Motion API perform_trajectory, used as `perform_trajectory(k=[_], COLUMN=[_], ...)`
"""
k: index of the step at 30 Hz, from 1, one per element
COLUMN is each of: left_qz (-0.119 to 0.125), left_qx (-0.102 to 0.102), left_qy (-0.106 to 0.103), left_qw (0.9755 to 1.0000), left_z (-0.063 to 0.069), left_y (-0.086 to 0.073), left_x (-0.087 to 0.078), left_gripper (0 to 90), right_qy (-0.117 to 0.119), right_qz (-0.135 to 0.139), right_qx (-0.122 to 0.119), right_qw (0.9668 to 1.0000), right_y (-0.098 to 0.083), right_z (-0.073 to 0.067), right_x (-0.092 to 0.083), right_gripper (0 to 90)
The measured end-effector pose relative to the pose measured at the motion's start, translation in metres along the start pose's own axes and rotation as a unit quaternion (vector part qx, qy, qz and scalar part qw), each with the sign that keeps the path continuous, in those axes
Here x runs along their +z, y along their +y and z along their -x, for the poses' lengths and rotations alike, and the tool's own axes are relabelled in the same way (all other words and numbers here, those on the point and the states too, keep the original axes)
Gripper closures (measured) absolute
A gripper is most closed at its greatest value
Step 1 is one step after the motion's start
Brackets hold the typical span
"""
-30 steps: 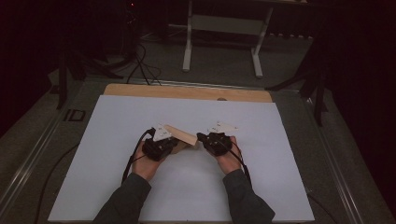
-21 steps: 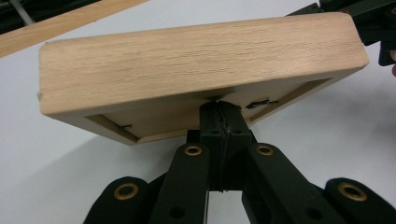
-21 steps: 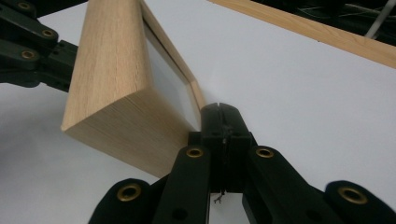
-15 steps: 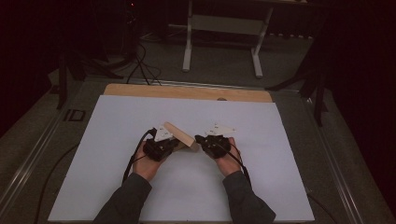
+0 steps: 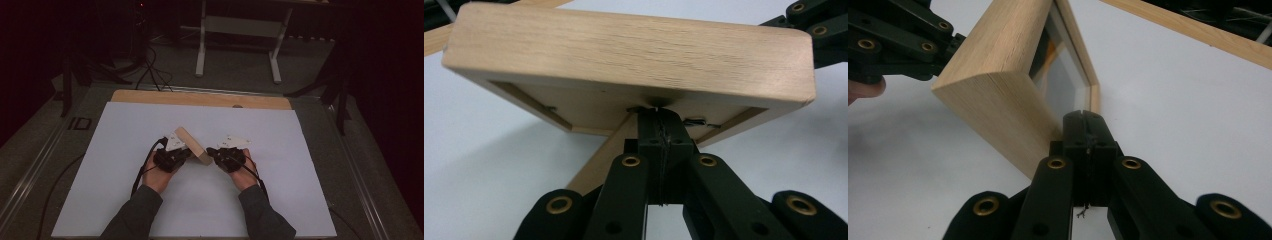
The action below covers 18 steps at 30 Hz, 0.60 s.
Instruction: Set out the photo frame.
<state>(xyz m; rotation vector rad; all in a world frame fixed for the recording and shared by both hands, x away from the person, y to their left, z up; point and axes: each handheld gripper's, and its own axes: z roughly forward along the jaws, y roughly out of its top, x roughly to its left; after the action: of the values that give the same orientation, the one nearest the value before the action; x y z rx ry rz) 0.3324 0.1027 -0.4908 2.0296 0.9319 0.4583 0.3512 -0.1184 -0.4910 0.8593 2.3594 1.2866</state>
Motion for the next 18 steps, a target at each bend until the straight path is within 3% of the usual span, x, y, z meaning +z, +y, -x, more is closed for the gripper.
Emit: perform_trajectory(k=[18], left_qz=[0.004], left_qx=[-0.018], left_qy=[0.006], left_qw=[0.9998], left_z=[-0.008], left_y=[-0.002], left_x=[0.001], left_gripper=[89.6], right_qy=[0.017], right_qz=[-0.002], right_qx=[-0.011], right_qw=[0.9998], right_y=[-0.001], right_z=[-0.013], right_x=[0.006], right_gripper=[90.0])
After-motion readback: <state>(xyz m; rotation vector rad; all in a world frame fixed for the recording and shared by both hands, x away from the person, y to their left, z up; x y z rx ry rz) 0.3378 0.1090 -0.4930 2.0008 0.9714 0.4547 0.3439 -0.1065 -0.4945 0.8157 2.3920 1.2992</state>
